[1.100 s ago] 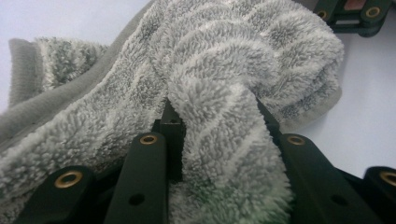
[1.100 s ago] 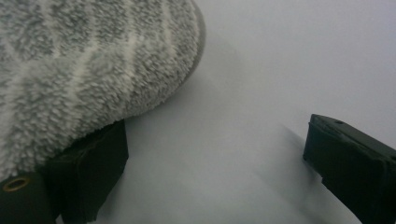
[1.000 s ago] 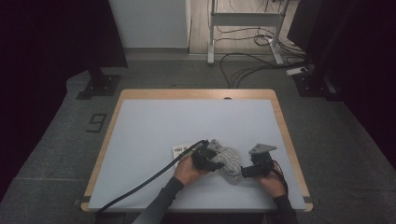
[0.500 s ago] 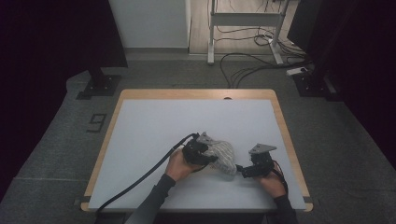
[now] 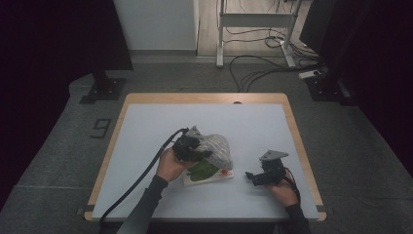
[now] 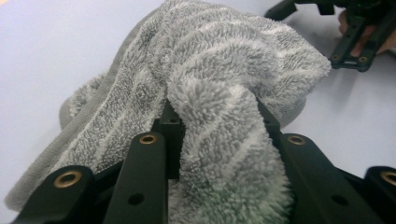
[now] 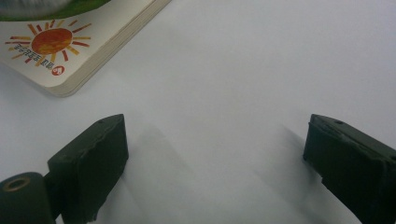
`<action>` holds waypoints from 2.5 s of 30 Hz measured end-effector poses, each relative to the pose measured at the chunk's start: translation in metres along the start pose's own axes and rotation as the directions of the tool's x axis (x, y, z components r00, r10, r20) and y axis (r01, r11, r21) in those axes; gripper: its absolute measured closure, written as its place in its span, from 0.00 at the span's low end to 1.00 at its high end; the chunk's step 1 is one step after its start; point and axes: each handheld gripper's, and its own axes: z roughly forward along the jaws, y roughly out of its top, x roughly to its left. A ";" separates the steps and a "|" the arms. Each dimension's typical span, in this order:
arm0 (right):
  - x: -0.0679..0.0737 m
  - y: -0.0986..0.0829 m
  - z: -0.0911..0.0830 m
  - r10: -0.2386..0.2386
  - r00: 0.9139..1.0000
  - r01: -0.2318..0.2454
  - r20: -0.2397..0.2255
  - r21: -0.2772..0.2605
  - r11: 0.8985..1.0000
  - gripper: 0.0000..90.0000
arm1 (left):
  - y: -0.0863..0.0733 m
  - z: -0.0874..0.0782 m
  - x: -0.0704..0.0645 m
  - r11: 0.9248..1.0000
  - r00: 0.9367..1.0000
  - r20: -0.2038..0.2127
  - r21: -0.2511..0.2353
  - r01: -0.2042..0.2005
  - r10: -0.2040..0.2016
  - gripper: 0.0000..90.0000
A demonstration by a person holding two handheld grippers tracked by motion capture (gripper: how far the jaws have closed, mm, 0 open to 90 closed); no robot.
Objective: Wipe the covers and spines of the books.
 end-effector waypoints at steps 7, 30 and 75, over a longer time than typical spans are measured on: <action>0.000 0.000 0.000 0.000 1.000 0.000 0.000 0.000 1.000 0.06 | -0.008 -0.023 0.021 0.999 0.998 -0.052 -0.003 0.047 -0.048 0.73; 0.000 0.000 0.000 -0.001 1.000 0.001 0.000 -0.001 1.000 0.06 | -0.047 -0.084 0.075 0.982 0.956 -0.227 -0.046 0.182 -0.188 0.73; 0.000 0.000 0.000 -0.001 1.000 0.001 -0.001 0.000 1.000 0.06 | -0.134 -0.048 0.132 0.921 0.884 -0.271 -0.031 0.388 -0.381 0.64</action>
